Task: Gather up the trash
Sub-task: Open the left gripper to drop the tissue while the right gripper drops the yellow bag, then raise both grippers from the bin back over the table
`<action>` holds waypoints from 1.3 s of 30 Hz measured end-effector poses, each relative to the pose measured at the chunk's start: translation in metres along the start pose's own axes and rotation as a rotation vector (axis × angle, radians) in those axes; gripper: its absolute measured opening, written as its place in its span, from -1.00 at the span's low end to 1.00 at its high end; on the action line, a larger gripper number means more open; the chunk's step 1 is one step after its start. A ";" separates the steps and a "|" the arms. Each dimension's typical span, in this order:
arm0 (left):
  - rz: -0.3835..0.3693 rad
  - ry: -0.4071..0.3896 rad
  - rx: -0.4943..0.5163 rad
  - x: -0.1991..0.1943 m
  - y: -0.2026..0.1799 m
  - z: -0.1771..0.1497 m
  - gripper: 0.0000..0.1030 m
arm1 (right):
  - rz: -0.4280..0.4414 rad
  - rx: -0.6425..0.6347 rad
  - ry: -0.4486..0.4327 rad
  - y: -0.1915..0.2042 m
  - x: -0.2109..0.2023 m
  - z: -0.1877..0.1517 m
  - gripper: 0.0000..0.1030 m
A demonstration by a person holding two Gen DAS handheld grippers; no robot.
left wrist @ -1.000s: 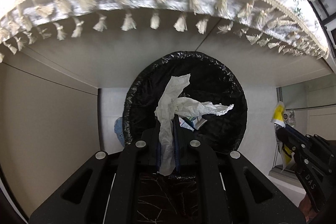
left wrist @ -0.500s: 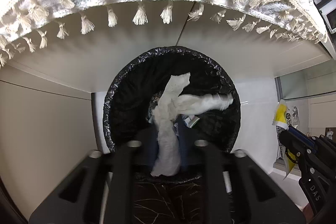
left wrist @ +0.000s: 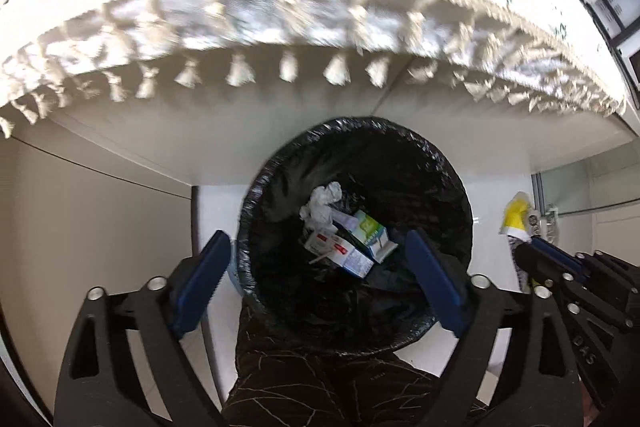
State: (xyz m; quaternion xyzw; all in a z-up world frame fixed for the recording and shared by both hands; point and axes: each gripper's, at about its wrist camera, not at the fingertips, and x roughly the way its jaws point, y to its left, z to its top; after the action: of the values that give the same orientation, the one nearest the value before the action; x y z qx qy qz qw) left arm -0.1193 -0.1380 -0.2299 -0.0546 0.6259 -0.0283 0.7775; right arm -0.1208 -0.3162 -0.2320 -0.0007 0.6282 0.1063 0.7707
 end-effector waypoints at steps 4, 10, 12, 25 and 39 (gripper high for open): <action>0.020 -0.019 -0.007 -0.010 0.014 0.001 0.86 | 0.007 -0.026 0.013 0.014 0.009 0.009 -0.81; 0.036 -0.017 -0.061 -0.015 0.043 0.001 0.88 | 0.010 -0.053 0.027 0.029 0.020 0.020 -0.81; 0.042 -0.014 -0.077 -0.016 0.052 0.000 0.88 | 0.008 -0.063 0.030 0.034 0.023 0.023 -0.81; 0.059 -0.001 -0.121 -0.019 0.085 0.005 0.88 | 0.021 -0.081 0.044 0.056 0.028 0.033 -0.73; 0.057 -0.013 -0.112 -0.043 0.082 0.009 0.88 | -0.004 -0.068 -0.058 0.057 -0.028 0.040 0.53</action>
State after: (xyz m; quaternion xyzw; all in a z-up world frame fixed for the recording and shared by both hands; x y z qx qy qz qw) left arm -0.1213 -0.0512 -0.1964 -0.0802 0.6229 0.0292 0.7777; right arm -0.0964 -0.2598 -0.1890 -0.0252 0.6015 0.1262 0.7884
